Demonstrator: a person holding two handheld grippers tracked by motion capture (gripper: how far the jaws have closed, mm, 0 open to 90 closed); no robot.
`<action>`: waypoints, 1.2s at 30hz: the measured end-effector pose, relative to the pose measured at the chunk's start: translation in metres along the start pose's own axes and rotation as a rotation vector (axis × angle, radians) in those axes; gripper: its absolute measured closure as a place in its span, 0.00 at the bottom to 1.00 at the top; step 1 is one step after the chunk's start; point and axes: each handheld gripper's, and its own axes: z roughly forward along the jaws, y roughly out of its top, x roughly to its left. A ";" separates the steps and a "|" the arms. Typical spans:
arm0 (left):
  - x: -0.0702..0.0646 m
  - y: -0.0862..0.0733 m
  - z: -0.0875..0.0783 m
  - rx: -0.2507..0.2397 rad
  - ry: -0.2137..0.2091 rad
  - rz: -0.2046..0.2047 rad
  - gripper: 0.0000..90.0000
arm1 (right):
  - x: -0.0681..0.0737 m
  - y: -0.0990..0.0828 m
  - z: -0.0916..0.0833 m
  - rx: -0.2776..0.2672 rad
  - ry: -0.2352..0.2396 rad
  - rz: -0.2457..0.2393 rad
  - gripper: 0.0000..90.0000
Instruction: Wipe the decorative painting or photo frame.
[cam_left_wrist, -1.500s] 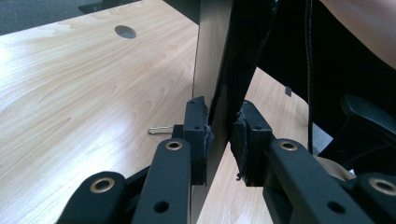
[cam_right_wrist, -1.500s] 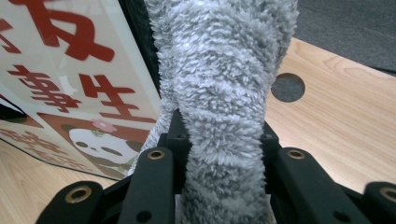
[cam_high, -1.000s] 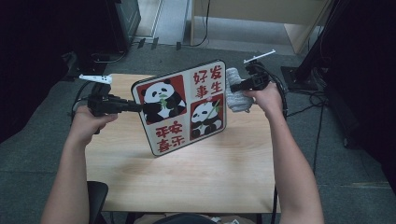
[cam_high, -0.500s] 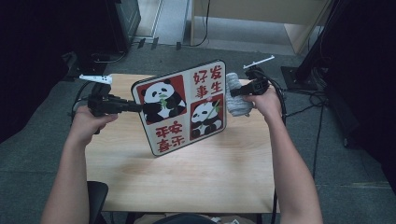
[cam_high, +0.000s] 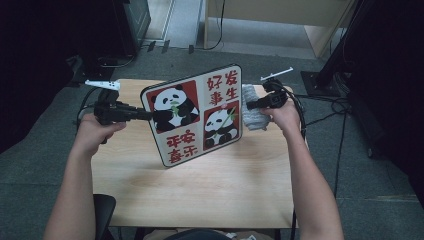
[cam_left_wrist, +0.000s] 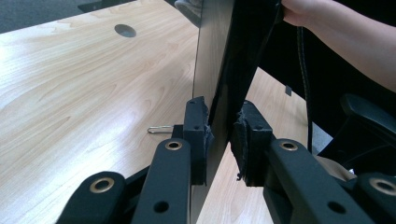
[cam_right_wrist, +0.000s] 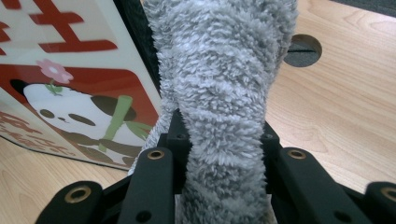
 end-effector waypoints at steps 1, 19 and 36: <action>0.000 0.000 0.000 0.000 0.001 0.001 0.85 | -0.001 -0.001 0.001 -0.001 0.001 0.001 0.77; 0.000 0.000 0.001 0.002 -0.001 0.004 0.85 | -0.004 -0.023 0.016 -0.002 -0.016 0.004 0.77; -0.001 0.000 0.002 0.006 -0.001 0.010 0.85 | -0.007 -0.047 0.032 -0.022 -0.037 0.007 0.77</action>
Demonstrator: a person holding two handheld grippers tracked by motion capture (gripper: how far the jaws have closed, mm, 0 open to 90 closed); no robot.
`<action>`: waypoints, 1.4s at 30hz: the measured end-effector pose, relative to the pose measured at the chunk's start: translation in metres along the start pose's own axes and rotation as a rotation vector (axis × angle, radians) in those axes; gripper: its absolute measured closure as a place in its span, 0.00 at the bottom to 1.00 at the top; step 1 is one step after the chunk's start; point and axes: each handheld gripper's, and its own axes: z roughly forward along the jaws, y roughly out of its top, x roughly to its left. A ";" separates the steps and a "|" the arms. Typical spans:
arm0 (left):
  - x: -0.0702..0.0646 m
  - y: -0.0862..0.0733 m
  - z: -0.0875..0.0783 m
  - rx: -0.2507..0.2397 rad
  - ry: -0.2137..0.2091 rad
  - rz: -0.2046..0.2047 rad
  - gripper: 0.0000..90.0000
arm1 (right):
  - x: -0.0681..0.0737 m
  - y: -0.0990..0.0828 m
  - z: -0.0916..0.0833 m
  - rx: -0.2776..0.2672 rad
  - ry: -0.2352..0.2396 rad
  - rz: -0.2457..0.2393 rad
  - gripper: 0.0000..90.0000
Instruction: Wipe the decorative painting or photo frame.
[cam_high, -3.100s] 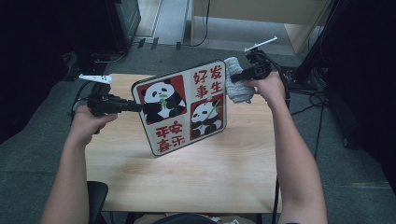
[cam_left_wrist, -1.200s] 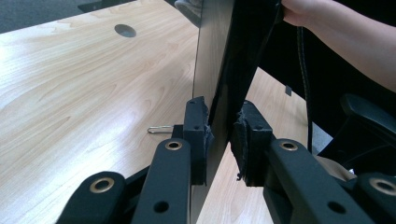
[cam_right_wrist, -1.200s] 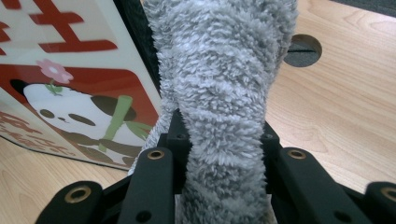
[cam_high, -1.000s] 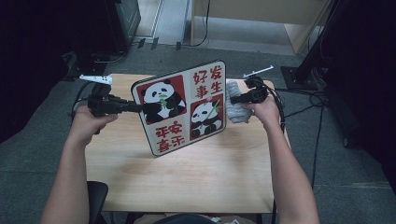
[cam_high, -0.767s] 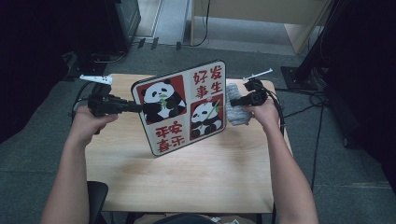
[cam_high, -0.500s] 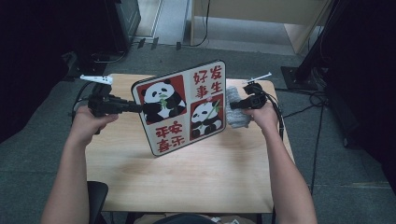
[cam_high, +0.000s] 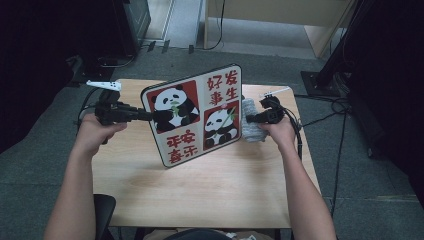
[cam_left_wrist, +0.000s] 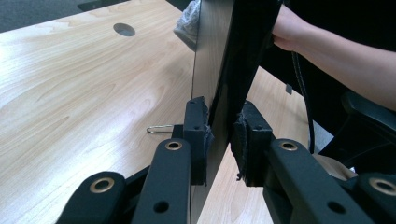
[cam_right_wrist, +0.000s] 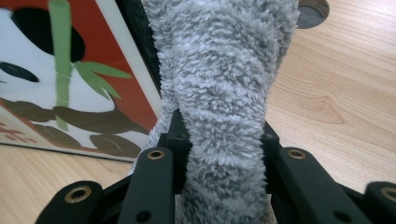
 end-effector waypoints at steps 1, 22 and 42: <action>0.000 0.000 0.000 0.001 -0.002 0.000 0.85 | 0.001 -0.001 0.001 -0.003 -0.010 0.001 0.77; -0.001 0.000 -0.001 0.006 0.033 -0.010 0.85 | 0.001 -0.032 0.011 -0.016 -0.017 0.028 0.77; -0.004 0.001 0.000 0.013 0.052 -0.007 0.85 | -0.014 -0.050 0.002 -0.044 -0.053 0.044 0.76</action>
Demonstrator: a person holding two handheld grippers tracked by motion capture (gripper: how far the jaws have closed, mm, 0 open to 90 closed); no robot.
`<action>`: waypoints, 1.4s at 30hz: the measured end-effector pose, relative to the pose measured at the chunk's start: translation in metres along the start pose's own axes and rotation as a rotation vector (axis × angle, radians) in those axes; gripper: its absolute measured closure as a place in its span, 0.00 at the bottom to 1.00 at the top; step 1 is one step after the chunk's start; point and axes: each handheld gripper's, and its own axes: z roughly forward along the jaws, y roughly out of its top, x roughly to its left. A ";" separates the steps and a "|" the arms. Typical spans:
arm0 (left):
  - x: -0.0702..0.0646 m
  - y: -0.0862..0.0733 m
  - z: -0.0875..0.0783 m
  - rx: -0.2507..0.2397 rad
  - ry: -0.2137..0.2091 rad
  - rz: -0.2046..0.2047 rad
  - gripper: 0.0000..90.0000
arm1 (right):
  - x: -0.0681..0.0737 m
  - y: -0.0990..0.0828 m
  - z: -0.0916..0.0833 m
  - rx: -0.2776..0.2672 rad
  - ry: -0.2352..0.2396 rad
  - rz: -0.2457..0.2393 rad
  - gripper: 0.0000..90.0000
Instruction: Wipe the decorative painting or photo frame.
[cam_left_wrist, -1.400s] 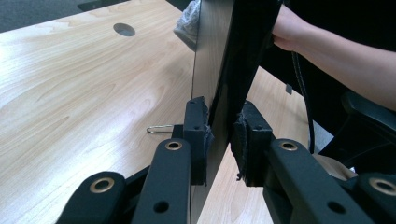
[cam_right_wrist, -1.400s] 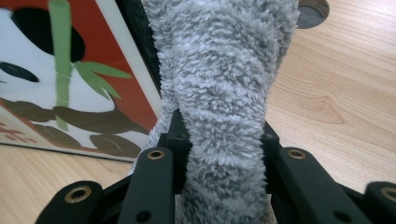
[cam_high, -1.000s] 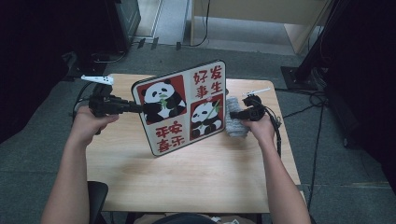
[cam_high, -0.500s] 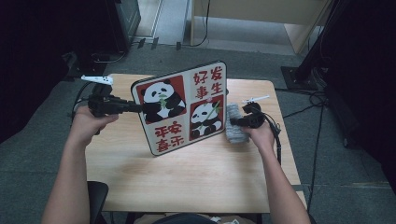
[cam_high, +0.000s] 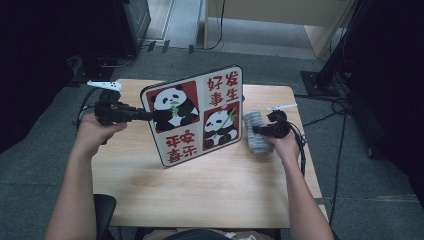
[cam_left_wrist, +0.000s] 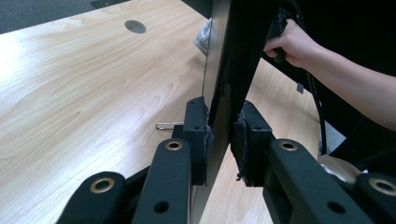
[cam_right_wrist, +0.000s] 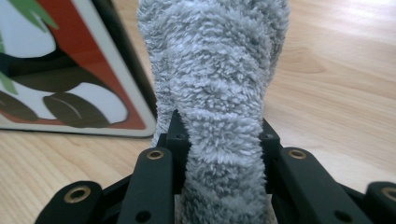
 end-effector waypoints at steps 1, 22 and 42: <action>0.000 0.000 0.000 0.000 0.003 0.000 0.85 | -0.002 0.000 -0.002 -0.007 -0.008 -0.005 0.76; -0.001 0.000 0.001 -0.001 0.007 -0.001 0.85 | -0.044 -0.012 0.002 -0.026 -0.130 0.037 0.74; -0.001 0.000 0.003 0.015 0.008 -0.008 0.85 | -0.051 -0.011 0.007 -0.015 -0.131 0.164 0.33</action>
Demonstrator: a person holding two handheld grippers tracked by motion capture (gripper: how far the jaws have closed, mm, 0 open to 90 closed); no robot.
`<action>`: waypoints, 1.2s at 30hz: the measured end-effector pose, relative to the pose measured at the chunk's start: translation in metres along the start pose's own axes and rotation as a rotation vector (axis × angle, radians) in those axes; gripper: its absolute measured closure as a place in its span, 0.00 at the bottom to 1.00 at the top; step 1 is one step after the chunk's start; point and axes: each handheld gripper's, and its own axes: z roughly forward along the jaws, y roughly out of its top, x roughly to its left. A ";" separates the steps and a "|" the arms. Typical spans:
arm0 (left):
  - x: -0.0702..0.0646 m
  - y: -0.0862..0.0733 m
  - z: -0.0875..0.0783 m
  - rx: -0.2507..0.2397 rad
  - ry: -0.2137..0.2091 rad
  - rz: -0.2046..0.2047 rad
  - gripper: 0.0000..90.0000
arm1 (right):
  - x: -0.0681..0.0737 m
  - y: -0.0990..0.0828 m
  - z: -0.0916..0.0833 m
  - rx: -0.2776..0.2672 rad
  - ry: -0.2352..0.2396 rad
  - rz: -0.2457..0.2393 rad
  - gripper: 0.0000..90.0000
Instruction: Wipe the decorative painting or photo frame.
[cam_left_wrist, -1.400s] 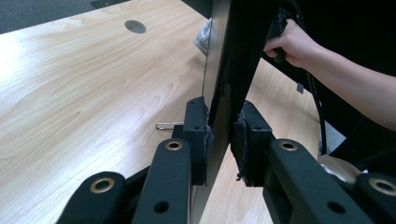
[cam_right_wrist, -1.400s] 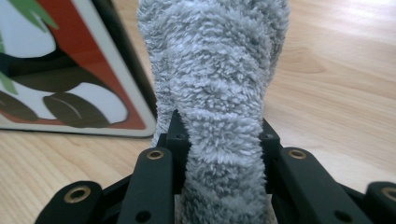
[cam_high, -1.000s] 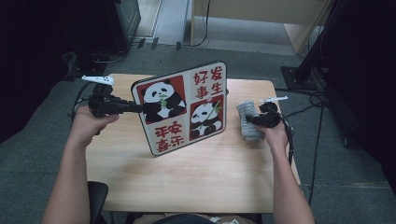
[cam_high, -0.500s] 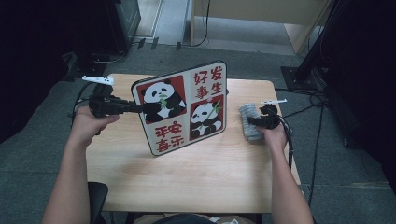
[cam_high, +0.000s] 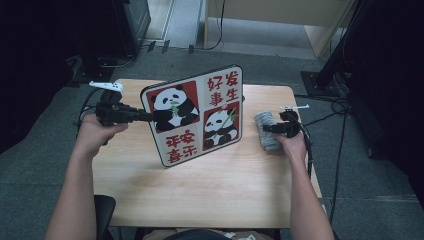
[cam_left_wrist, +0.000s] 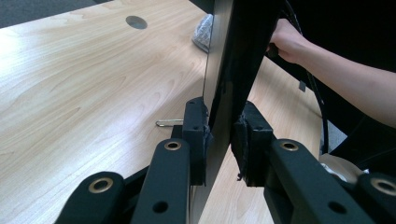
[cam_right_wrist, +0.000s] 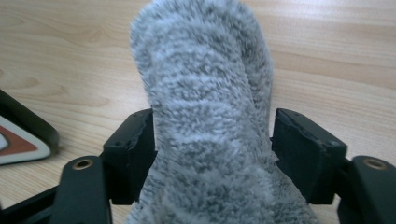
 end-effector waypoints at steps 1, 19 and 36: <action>0.000 0.000 0.000 0.001 0.000 0.000 0.85 | 0.001 0.001 -0.001 -0.004 0.000 -0.003 0.33; 0.000 0.000 0.002 0.015 0.012 0.002 0.83 | 0.011 0.003 -0.027 -0.038 -0.022 -0.036 0.32; 0.002 -0.001 0.006 0.002 0.067 0.018 0.69 | 0.024 -0.005 -0.058 -0.077 0.006 -0.088 0.34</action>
